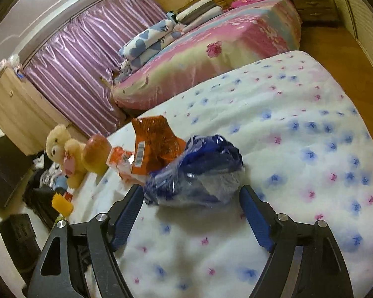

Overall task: Collect trash
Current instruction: 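Grasp the blue plastic bag with the right tool while the left tool grasps the white foam block, then carry the blue bag and white foam block toward the trash bin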

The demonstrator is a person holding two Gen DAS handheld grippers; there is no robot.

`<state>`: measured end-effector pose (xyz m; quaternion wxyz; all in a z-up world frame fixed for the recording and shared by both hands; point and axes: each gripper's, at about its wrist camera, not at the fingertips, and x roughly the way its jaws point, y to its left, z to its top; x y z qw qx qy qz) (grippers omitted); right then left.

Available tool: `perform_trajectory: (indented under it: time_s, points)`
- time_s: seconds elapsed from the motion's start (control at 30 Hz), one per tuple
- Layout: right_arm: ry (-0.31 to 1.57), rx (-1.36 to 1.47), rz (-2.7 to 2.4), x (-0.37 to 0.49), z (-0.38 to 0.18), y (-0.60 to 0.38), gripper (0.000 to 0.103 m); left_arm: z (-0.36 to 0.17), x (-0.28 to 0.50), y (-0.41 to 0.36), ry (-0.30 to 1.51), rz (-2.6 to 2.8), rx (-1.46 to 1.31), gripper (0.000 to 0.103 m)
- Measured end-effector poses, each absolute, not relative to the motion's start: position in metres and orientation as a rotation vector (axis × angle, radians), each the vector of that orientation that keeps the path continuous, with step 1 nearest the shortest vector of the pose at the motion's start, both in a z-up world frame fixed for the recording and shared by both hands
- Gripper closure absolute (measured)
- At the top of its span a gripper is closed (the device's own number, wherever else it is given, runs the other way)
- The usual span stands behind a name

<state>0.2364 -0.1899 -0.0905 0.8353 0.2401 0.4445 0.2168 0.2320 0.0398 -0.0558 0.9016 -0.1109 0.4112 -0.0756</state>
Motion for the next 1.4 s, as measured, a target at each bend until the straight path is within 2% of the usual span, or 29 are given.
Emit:
perform_trajectory:
  time_s: [0.03,0.07,0.1,0.17,0.27,0.57,1.4]
  points:
    - [0.939,0.51,0.452,0.237,-0.091,-0.19,0.03,-0.057,0.234,0.037,0.85,-0.137,-0.214,0.036]
    - [0.942,0.505,0.445,0.238,-0.092,-0.19,0.046,-0.058,0.236,0.035,0.853,-0.132,-0.206,0.043]
    - [0.952,0.505,0.446,0.239,-0.093,-0.189,0.048,-0.06,0.239,0.033,0.863,-0.147,-0.211,0.056]
    - [0.951,0.504,0.457,0.239,-0.093,-0.19,0.055,-0.06,0.239,0.03,0.861,-0.151,-0.203,0.057]
    - [0.941,0.491,0.471,0.23,-0.09,-0.192,0.058,-0.058,0.234,0.028,0.843,-0.163,-0.188,0.058]
    - [0.899,0.535,0.447,0.19,-0.083,-0.231,0.059,-0.048,0.21,0.011,0.835,-0.254,-0.189,0.059]
    - [0.785,0.561,0.201,0.105,-0.06,-0.345,0.058,-0.036,0.171,-0.101,0.852,-0.514,-0.095,0.059]
